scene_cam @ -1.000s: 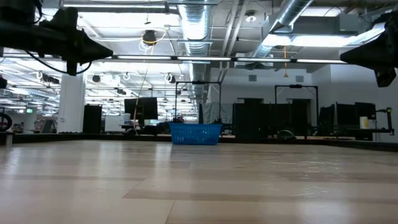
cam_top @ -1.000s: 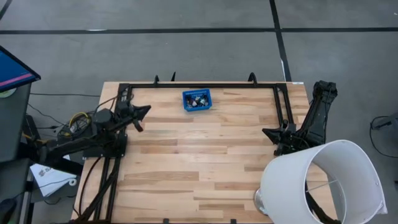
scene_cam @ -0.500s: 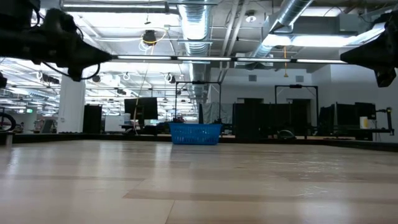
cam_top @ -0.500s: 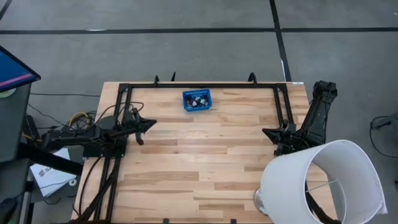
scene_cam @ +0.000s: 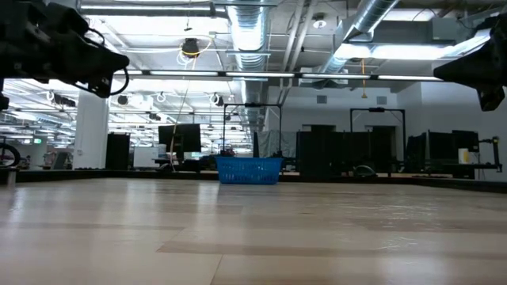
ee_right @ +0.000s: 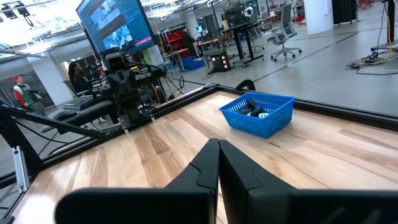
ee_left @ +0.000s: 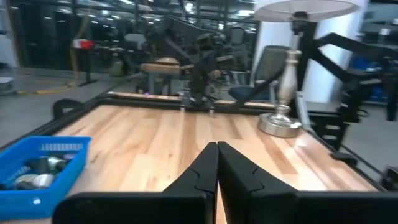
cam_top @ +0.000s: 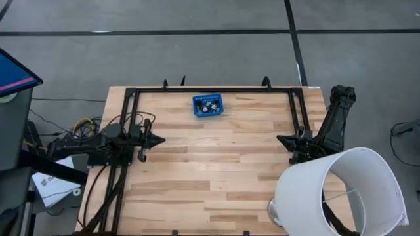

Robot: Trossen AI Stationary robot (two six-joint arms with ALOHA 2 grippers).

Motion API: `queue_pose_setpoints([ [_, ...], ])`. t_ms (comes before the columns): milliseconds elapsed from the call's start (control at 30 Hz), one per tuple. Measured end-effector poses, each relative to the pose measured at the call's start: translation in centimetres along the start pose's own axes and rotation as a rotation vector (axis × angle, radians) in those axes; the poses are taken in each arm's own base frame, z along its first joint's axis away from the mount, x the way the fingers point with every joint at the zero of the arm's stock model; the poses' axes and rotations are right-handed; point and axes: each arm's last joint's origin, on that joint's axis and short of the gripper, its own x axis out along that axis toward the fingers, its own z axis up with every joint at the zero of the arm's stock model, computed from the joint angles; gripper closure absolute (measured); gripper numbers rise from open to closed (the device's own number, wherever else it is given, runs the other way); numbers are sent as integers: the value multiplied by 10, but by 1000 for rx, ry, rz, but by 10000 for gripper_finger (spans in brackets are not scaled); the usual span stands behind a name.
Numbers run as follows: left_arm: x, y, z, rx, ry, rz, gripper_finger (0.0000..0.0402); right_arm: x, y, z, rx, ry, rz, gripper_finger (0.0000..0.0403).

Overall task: Pick & Place Nail Polish
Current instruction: Return to Home Position

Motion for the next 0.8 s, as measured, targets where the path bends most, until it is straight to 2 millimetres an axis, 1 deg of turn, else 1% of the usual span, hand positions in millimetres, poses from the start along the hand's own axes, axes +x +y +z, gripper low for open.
queue_pose_setpoints([
  [133,0,1,1,-1,-9,45,398,0,0,0,0,0,0,403],
  [800,1,1,1,-2,-7,47,396,0,0,0,0,0,0,403],
])
